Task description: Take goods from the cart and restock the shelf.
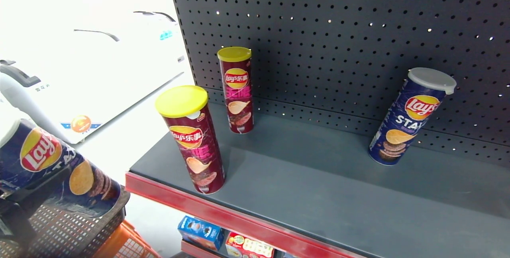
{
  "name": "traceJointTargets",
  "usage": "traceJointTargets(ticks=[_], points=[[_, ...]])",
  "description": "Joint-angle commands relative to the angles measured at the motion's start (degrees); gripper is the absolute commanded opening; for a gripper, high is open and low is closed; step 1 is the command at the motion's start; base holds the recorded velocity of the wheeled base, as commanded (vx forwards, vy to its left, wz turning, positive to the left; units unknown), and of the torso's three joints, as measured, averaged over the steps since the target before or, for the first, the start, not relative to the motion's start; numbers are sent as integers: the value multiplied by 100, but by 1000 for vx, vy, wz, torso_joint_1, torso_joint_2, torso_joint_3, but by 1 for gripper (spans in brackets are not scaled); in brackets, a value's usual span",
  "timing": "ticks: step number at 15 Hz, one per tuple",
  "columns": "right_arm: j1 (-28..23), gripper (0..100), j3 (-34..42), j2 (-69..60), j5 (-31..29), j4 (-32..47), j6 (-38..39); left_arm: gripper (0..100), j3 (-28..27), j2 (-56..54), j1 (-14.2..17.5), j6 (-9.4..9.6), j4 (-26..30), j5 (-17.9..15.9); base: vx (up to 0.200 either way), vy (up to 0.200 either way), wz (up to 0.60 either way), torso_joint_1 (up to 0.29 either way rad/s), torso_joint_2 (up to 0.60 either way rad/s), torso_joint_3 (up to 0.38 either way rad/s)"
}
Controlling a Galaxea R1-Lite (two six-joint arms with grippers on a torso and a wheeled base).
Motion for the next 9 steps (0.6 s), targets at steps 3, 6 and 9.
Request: traceJointTargets(ticks=[3,6,9], points=[[0,100,1,1,2,-1,-1,0,-363,78,-137,-20,30,-98,0,0,0,0,0,0],[0,100,1,1,2,-1,-1,0,-416,95,-137,-117,38,-555,0,0,0,0,0,0],[0,100,1,1,2,-1,-1,0,-434,131,-137,-328,38,-1390,0,0,0,0,0,0]])
